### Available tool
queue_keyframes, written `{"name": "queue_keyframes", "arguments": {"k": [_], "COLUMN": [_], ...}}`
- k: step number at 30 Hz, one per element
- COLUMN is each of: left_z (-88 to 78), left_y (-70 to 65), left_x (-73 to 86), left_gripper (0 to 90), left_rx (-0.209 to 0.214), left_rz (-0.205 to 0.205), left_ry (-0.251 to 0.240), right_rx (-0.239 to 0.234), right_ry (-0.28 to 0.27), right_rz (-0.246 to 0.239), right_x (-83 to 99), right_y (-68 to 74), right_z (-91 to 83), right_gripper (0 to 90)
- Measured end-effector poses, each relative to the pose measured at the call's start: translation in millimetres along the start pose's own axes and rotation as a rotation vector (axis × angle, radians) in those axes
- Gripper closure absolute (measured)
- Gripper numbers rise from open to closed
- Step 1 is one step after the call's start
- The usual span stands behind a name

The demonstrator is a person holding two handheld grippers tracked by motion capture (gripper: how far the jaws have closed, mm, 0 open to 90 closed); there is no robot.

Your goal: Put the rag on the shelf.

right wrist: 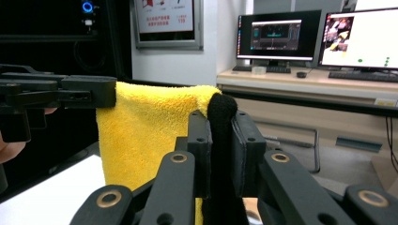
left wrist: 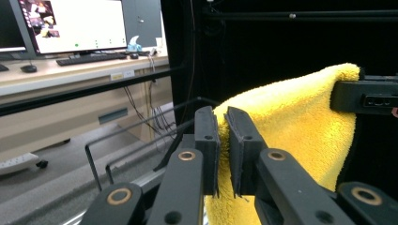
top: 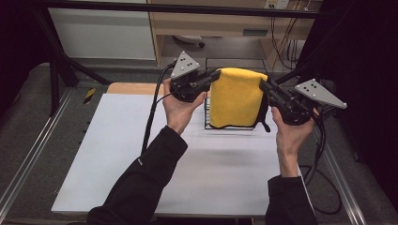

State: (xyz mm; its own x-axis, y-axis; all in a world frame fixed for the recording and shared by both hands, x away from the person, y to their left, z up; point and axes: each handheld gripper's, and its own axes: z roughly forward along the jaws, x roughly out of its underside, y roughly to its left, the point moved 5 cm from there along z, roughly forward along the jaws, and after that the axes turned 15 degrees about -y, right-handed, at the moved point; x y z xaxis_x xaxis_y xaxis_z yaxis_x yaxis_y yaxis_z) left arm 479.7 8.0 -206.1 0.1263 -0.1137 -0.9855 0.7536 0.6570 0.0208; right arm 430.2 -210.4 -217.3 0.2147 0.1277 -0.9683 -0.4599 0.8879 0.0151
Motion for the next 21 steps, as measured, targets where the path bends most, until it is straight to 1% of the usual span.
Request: {"name": "queue_keyframes", "arguments": {"k": [5, 11, 12, 17, 21], "left_z": [4.4, 9.0, 9.6, 12.6, 15.9], "left_y": [2.6, 7.7, 9.2, 14.4, 17.0], "left_x": [-8.2, -16.5, -18.2, -27.1, -36.8], "left_gripper": [83.5, 83.5, 83.5, 83.5, 83.5], "left_rx": [-0.007, -0.017, -0.019, -0.024, -0.026], "left_rz": [0.013, 0.001, 0.005, -0.002, 0.007], "left_ry": [-0.021, -0.053, -0.057, -0.082, -0.094], "right_rx": [0.005, 0.008, 0.009, 0.002, 0.004], "right_ry": [-0.018, -0.034, -0.035, -0.045, -0.053], "right_rz": [-0.009, -0.017, -0.019, -0.035, -0.049], "right_x": [-9.0, -17.5, -18.9, -30.0, -40.3], "right_y": [-2.5, -4.6, -4.7, -3.8, -4.4], "right_z": [7.3, 15.7, 17.3, 25.1, 32.3], "right_gripper": [80.2, 80.3, 80.3, 80.2, 80.2]}}
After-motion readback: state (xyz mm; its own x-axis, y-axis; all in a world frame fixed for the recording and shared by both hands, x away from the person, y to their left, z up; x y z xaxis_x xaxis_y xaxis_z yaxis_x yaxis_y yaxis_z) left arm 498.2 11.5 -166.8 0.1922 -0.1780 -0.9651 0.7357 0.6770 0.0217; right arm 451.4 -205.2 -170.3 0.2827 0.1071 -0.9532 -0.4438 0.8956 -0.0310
